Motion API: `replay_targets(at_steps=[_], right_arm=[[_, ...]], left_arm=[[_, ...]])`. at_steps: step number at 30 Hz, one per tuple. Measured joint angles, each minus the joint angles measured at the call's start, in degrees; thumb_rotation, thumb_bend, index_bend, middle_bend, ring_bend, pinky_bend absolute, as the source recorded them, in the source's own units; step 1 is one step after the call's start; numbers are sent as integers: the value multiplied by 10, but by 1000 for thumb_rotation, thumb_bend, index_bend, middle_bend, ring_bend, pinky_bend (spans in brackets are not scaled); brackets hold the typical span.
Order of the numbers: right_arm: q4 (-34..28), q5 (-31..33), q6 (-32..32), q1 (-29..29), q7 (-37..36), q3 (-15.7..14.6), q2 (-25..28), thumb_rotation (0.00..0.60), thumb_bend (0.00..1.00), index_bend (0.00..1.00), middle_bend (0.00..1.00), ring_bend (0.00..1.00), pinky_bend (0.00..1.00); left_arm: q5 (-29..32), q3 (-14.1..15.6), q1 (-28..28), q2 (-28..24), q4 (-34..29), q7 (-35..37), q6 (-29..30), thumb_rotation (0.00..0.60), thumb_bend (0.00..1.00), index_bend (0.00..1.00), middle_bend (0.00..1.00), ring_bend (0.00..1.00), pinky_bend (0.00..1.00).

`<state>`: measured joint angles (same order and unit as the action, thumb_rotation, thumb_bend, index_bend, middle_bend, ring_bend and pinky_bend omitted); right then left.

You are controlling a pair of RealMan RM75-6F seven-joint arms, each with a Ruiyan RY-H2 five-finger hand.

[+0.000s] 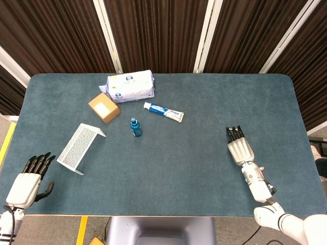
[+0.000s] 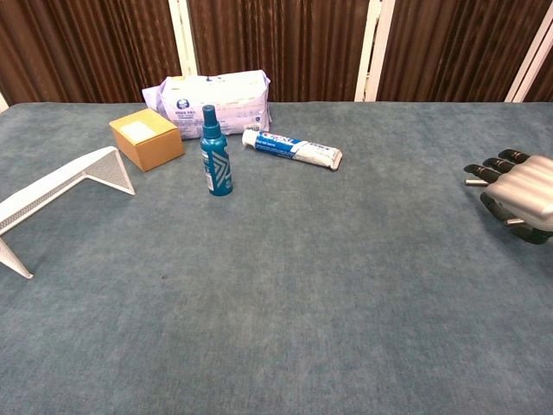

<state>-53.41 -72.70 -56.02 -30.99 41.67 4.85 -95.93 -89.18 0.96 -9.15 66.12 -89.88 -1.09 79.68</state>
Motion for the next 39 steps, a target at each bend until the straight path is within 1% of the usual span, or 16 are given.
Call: replay_targets(at_steps=[6,10,25,34,39], right_arm=[[1,2,-3,0,-1,2,-1,600,464,650,42,0,119],[1,4,-4,0,0,2,-1,600,464,659,44,0,121],[6,8,-1,-2,3,0,-4,600,464,665,44,0,124],[3,7,-1,-2,1,-2,-3,600,464,636,44,0,126],[1,10,0,-1,3,-1,-2,600,464,663,57,0,129]], left_arm=[[1,1,-1,0,-2,-1,-3,600,455,0,0,0,36],[2,1,-1,-1,-2,-1,-3,600,455,0,0,0,36],[2,1,0,0,-1,0,0,600,456,0,0,0,35],[1,1,0,0,-1,0,1,600,455,0,0,0,36],[1,1,1,-1,-1,2,2,600,455,0,0,0,35]])
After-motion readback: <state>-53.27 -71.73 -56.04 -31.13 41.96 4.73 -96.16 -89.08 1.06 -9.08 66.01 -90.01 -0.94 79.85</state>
